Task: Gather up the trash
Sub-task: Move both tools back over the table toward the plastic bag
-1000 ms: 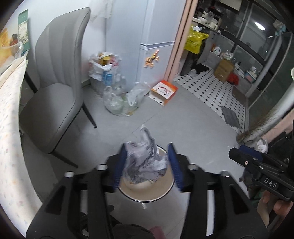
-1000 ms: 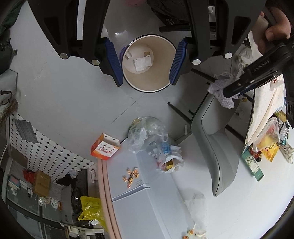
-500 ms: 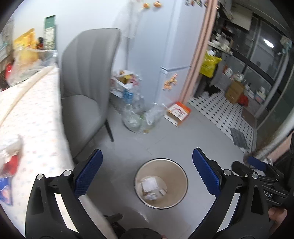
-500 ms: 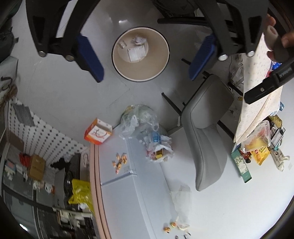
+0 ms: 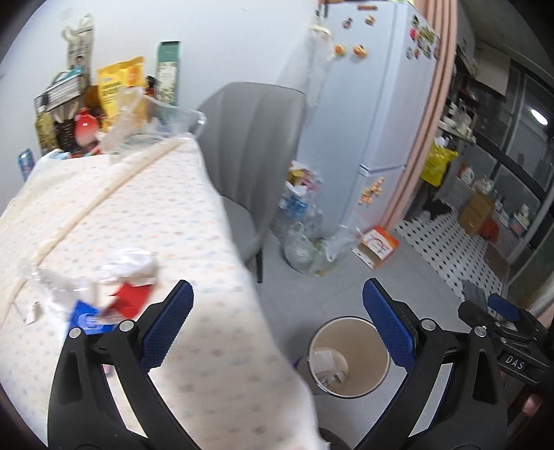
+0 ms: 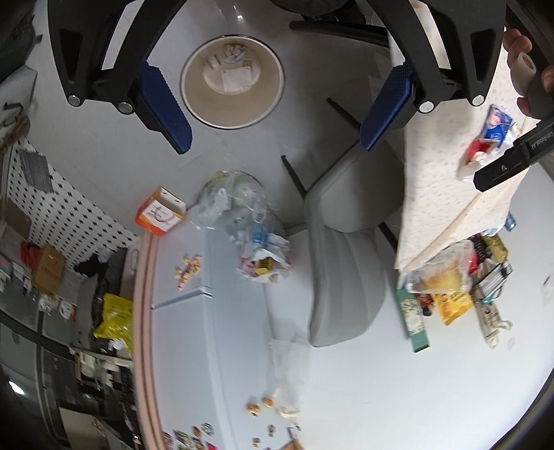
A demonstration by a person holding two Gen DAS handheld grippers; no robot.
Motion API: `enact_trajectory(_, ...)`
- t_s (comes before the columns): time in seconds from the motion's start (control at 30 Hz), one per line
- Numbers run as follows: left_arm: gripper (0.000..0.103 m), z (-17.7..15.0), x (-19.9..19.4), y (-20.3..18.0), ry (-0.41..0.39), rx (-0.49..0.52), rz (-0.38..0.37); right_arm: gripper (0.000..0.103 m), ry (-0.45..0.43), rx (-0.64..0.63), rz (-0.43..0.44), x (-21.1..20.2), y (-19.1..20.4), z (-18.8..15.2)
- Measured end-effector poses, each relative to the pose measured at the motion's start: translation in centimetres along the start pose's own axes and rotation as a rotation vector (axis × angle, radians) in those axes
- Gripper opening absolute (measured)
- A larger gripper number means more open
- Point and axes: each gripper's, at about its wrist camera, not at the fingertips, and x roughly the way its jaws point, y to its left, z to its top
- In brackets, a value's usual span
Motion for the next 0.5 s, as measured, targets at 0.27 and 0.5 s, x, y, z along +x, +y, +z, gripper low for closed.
enact_trajectory(0.27,0.097,-0.8,-2.7,6.6,-0.027,-0.078,0.038,0.095,-0.004,-0.085,0.113,-0.6,6.2,-0.2)
enact_trajectory(0.5,0.089,-1.8,-4.5,12.0,-0.042,-0.144,0.104,0.095,0.009,-0.153,0.189,-0.3,11.5,-0.4)
